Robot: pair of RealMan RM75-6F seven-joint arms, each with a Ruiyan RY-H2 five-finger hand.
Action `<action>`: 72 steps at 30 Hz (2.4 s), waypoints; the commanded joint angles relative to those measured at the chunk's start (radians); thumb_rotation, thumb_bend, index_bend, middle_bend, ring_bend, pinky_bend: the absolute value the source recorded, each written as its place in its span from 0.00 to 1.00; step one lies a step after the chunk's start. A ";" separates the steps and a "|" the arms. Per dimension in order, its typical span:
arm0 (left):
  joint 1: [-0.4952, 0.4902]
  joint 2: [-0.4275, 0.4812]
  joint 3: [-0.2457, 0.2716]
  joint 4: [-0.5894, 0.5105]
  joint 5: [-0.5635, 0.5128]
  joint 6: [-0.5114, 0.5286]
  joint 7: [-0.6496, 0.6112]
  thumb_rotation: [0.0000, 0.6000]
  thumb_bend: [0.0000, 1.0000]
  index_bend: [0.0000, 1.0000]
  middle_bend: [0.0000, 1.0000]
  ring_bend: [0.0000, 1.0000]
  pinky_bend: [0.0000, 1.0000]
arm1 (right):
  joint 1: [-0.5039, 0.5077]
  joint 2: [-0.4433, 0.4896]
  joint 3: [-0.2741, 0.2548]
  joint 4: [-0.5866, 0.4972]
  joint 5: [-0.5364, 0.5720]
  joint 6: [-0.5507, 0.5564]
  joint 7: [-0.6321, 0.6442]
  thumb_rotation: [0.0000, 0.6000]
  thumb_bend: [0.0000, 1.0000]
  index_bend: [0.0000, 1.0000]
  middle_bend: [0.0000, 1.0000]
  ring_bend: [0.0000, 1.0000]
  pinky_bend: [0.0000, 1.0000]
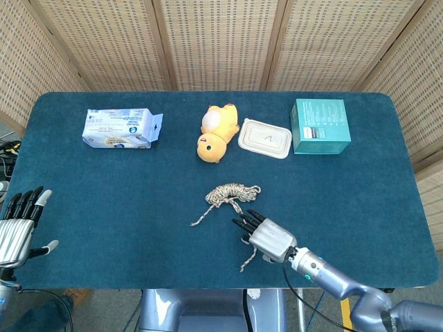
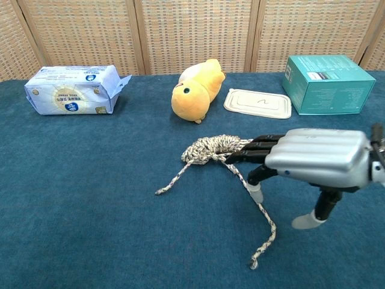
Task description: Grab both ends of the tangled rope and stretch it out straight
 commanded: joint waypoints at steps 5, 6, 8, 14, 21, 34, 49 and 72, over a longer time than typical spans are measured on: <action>-0.003 -0.001 0.000 -0.001 -0.003 -0.005 0.005 1.00 0.00 0.00 0.00 0.00 0.00 | 0.037 -0.109 -0.012 0.030 0.115 -0.039 -0.114 1.00 0.29 0.46 0.04 0.00 0.00; -0.003 -0.001 0.000 -0.001 -0.004 -0.006 0.005 1.00 0.00 0.00 0.00 0.00 0.00 | 0.039 -0.113 -0.016 0.031 0.120 -0.038 -0.120 1.00 0.29 0.46 0.04 0.00 0.00; -0.004 -0.001 0.000 -0.001 -0.006 -0.007 0.004 1.00 0.00 0.00 0.00 0.00 0.00 | 0.042 -0.119 -0.024 0.031 0.128 -0.037 -0.132 1.00 0.29 0.47 0.04 0.00 0.00; -0.008 -0.002 0.001 0.001 -0.010 -0.016 0.004 1.00 0.00 0.00 0.00 0.00 0.00 | 0.046 -0.109 -0.047 0.021 0.133 -0.018 -0.157 1.00 0.29 0.48 0.04 0.00 0.00; -0.007 0.001 0.003 -0.004 -0.003 -0.010 0.001 1.00 0.00 0.00 0.00 0.00 0.00 | 0.050 -0.118 -0.074 0.045 0.132 -0.002 -0.159 1.00 0.29 0.49 0.04 0.00 0.00; -0.009 -0.001 0.004 -0.003 -0.009 -0.015 0.005 1.00 0.00 0.00 0.00 0.00 0.00 | 0.062 -0.136 -0.111 0.086 0.120 0.013 -0.141 1.00 0.32 0.51 0.04 0.00 0.00; -0.010 0.001 0.004 -0.002 -0.012 -0.018 0.001 1.00 0.00 0.00 0.00 0.00 0.00 | 0.067 -0.161 -0.123 0.115 0.133 0.027 -0.145 1.00 0.40 0.57 0.05 0.00 0.00; -0.015 -0.008 0.007 0.000 -0.012 -0.026 0.017 1.00 0.00 0.00 0.00 0.00 0.00 | 0.052 -0.124 -0.148 0.133 0.031 0.133 -0.052 1.00 0.42 0.68 0.10 0.00 0.00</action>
